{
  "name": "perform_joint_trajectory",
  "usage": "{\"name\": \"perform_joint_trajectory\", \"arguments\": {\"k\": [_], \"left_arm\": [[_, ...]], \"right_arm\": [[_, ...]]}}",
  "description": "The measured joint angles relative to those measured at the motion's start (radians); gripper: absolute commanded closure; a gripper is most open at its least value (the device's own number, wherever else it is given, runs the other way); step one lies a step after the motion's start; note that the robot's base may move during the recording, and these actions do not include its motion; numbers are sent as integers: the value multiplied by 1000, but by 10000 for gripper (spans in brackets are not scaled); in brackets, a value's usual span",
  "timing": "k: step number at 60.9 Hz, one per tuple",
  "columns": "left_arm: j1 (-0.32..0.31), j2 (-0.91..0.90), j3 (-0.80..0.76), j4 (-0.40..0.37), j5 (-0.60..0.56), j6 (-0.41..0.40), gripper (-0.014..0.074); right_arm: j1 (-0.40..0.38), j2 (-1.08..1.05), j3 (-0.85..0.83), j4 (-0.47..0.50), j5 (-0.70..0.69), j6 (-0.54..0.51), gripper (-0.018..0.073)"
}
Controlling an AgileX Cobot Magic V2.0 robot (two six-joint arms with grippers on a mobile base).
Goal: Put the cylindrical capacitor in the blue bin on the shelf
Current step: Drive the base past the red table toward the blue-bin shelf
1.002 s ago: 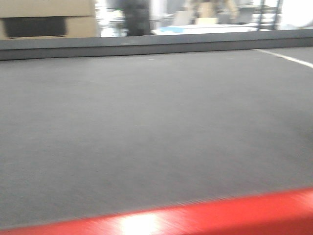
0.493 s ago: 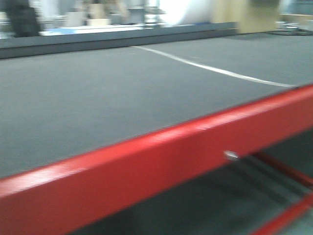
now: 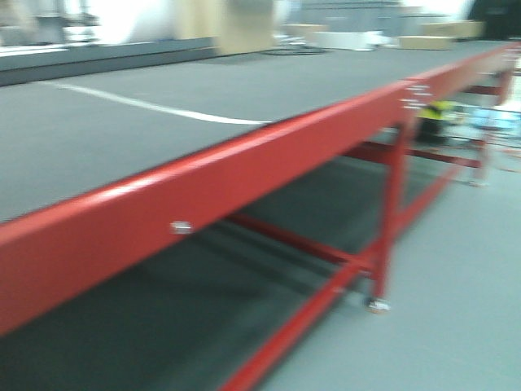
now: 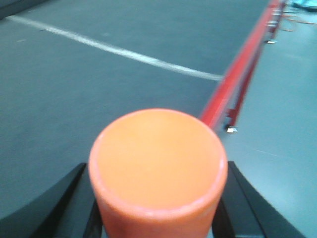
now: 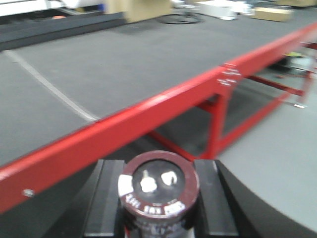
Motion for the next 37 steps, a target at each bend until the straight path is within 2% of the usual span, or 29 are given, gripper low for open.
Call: {"name": "perform_joint_trajectory", "arguments": {"k": [37], "left_arm": [[0, 0, 0, 0, 0, 0, 707]], "right_arm": [[0, 0, 0, 0, 0, 0, 708]]}}
